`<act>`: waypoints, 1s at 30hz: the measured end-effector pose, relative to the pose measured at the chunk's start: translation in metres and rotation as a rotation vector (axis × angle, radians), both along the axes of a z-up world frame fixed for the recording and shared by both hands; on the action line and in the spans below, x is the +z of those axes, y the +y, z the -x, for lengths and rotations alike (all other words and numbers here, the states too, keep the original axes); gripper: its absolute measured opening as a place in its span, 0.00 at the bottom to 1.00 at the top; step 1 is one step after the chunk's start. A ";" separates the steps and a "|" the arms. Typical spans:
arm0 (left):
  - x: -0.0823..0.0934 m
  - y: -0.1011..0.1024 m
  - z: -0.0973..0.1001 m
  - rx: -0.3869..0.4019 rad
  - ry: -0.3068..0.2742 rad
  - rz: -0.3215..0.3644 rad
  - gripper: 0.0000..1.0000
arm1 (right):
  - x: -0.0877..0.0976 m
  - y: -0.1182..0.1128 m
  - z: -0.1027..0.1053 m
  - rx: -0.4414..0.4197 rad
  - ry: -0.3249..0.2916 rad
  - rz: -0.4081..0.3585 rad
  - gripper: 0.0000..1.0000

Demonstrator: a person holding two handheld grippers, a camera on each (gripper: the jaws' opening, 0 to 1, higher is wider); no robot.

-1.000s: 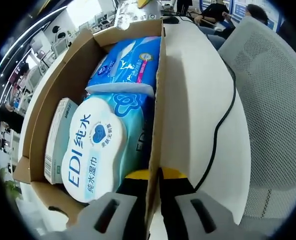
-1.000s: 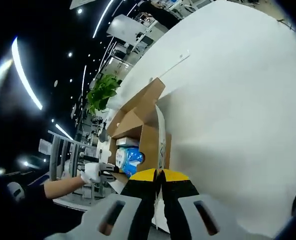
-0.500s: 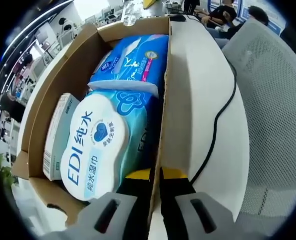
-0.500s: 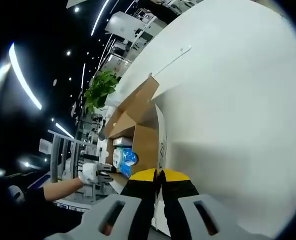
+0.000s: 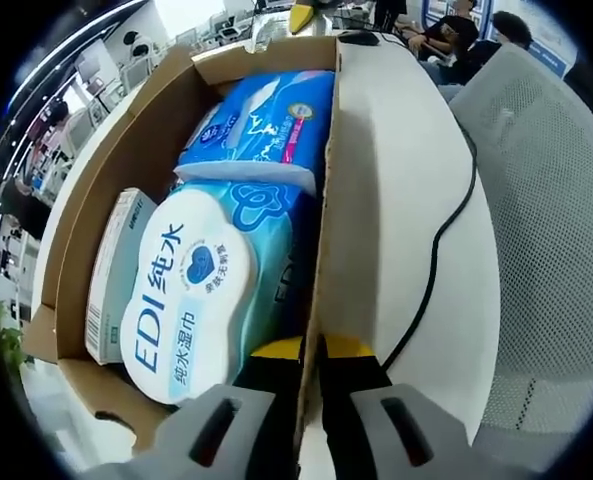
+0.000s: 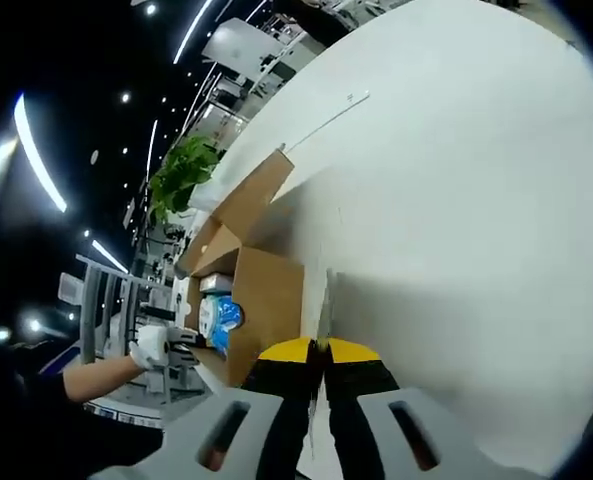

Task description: Operate the shoe box by opening the lid, removing the specified soft item, and placing it in the target area until the item is outside and the box remains undamaged.

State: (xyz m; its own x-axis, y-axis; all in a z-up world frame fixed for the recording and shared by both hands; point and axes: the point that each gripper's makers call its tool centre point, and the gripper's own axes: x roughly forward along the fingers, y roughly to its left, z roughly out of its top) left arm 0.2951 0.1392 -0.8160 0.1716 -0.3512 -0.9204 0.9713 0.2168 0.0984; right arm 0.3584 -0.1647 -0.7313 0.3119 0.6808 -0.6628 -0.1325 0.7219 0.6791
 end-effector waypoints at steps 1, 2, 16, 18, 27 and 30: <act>0.000 0.000 0.000 -0.004 -0.005 -0.001 0.03 | -0.001 -0.001 -0.001 0.000 -0.007 0.010 0.01; 0.000 0.000 0.000 -0.013 -0.010 -0.002 0.03 | -0.003 -0.003 -0.002 0.001 -0.025 0.030 0.02; 0.000 0.005 -0.004 -0.007 0.000 -0.001 0.04 | -0.038 -0.029 -0.027 0.008 -0.070 0.233 0.14; 0.000 0.005 -0.004 -0.007 0.001 0.001 0.04 | -0.041 -0.029 -0.028 0.016 -0.062 0.246 0.15; 0.000 0.005 -0.004 -0.020 -0.005 0.002 0.04 | -0.046 -0.041 -0.037 0.037 -0.093 0.334 0.20; 0.000 0.005 -0.004 -0.009 0.001 0.002 0.04 | -0.047 -0.043 -0.037 0.030 -0.095 0.339 0.20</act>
